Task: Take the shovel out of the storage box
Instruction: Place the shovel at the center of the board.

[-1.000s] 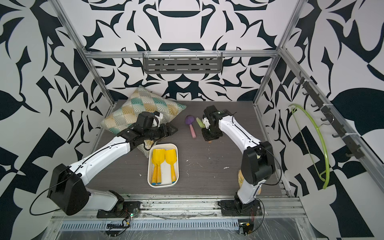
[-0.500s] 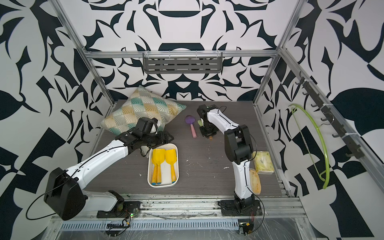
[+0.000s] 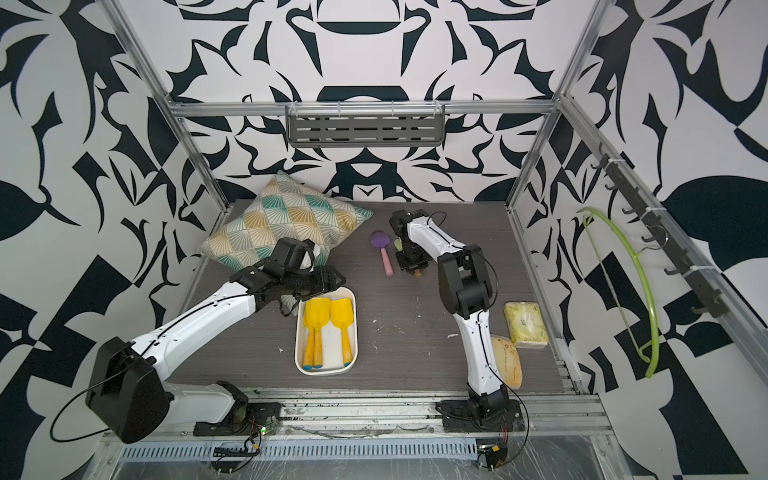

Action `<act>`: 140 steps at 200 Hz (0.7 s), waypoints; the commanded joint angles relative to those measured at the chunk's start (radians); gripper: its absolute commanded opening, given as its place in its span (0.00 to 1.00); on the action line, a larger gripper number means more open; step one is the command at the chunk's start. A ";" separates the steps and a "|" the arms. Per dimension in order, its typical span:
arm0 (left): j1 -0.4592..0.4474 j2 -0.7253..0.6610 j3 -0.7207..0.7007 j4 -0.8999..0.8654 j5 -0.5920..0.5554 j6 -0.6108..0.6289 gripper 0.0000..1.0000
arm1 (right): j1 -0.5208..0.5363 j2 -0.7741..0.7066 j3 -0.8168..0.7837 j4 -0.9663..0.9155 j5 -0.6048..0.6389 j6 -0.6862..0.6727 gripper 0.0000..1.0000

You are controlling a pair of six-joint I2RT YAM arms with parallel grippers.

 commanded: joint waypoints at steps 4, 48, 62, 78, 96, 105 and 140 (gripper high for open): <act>0.001 -0.036 -0.036 -0.014 0.006 -0.001 0.77 | -0.004 -0.013 0.000 -0.019 -0.041 0.015 0.25; 0.002 -0.059 -0.071 -0.014 -0.002 -0.012 0.77 | -0.008 -0.004 -0.006 -0.006 -0.083 0.019 0.33; 0.003 -0.059 -0.075 -0.014 -0.001 -0.012 0.77 | -0.008 0.005 0.007 -0.006 -0.101 0.026 0.37; 0.001 -0.059 -0.077 -0.015 -0.001 -0.012 0.77 | -0.010 0.020 0.030 -0.009 -0.108 0.040 0.37; 0.001 -0.059 -0.078 -0.014 -0.001 -0.014 0.77 | -0.019 0.037 0.047 -0.006 -0.134 0.052 0.36; 0.002 -0.092 -0.078 -0.014 0.000 -0.014 0.77 | -0.025 0.046 0.056 -0.006 -0.137 0.063 0.33; 0.001 -0.095 -0.079 -0.014 0.003 -0.015 0.77 | -0.052 0.060 0.083 0.022 -0.172 0.100 0.21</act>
